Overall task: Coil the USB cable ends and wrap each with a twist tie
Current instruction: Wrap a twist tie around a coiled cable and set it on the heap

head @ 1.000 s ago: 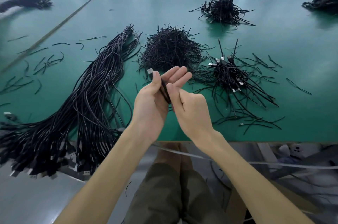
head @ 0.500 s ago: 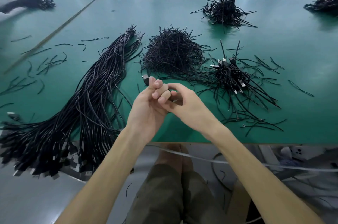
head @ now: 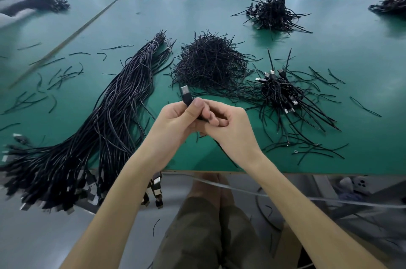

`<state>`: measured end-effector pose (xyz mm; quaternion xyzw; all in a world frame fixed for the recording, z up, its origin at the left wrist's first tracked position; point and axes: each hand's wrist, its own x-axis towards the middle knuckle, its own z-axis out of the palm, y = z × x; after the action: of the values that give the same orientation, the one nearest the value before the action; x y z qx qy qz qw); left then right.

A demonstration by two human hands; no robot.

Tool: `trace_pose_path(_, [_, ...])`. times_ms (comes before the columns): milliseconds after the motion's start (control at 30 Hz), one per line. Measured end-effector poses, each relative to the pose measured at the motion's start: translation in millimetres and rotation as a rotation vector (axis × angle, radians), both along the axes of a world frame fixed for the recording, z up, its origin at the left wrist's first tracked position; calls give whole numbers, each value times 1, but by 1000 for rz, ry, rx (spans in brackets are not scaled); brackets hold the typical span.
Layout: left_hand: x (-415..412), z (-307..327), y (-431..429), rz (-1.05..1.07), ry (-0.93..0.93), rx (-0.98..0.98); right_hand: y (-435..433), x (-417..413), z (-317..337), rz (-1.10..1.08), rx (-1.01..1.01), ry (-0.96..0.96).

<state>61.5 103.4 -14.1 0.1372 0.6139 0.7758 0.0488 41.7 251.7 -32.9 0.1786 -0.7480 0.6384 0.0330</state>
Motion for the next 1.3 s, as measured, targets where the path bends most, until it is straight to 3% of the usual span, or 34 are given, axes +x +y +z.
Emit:
trace_pose_path(100, [1,-4,-4,110,69,-143,1,2,1,-50,67,89])
trace_pose_path(333, [2,-15,5,364,17,-160,-4,4,0,-116,362,255])
trace_pose_path(467, [-2,-19,-4,450,34,-319,-3,1,-4,-94,500,279])
trace_pose_path(600, [-2,-22,-11,399,-44,-480,0,1,-9,-55,677,348])
trace_pose_path(700, [-4,-24,-18,390,-81,-673,4,3,-10,-51,704,358])
trace_pose_path(767, [-5,-21,-24,367,-74,-688,6,3,-10,-35,714,360])
trace_pose_path(867, [-6,-14,-31,236,-53,-646,8,3,-9,-5,760,381])
trace_pose_path(1000, [-10,-5,-37,3,12,-892,8,9,-8,88,883,460])
trace_pose_path(1100, [-11,0,-39,-51,55,-1053,6,13,-10,120,971,499])
trace_pose_path(1300, [-6,-8,-36,-125,73,-1056,4,10,-16,194,1006,424])
